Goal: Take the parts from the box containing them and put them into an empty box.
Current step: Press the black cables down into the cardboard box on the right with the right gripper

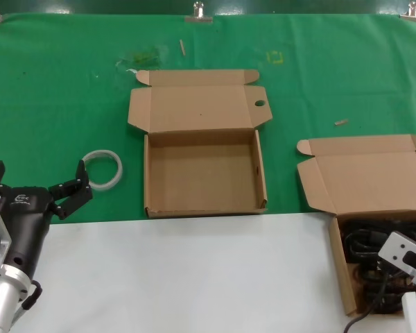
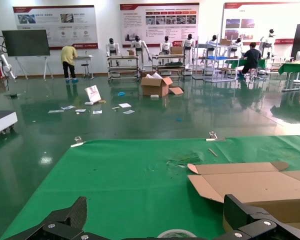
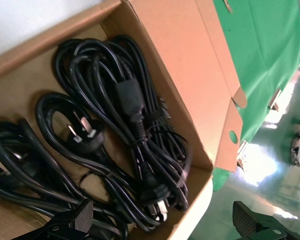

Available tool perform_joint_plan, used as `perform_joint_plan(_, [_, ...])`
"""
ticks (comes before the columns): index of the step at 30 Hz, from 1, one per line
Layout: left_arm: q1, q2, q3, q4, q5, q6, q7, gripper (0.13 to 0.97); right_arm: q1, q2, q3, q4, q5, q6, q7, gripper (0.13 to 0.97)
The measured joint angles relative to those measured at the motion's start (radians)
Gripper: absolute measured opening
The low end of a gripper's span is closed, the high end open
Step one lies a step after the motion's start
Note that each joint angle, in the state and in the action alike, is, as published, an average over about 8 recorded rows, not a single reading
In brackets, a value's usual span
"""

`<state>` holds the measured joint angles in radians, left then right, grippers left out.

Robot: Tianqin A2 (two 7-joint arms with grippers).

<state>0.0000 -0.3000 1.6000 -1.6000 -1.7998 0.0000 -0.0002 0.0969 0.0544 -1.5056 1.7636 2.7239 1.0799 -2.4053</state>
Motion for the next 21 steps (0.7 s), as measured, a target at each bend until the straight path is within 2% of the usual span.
perform_joint_plan(9, [0.000, 0.000, 0.000, 0.000, 0.000, 0.000, 0.000, 0.965, 0.014, 0.000, 0.020, 0.008, 0.006, -0.007, -0.037, 0.966])
perform_joint_plan(21, [0.000, 0.000, 0.000, 0.000, 0.000, 0.000, 0.000, 0.965, 0.048, 0.000, 0.028, -0.057, 0.013, -0.062, -0.063, 0.966])
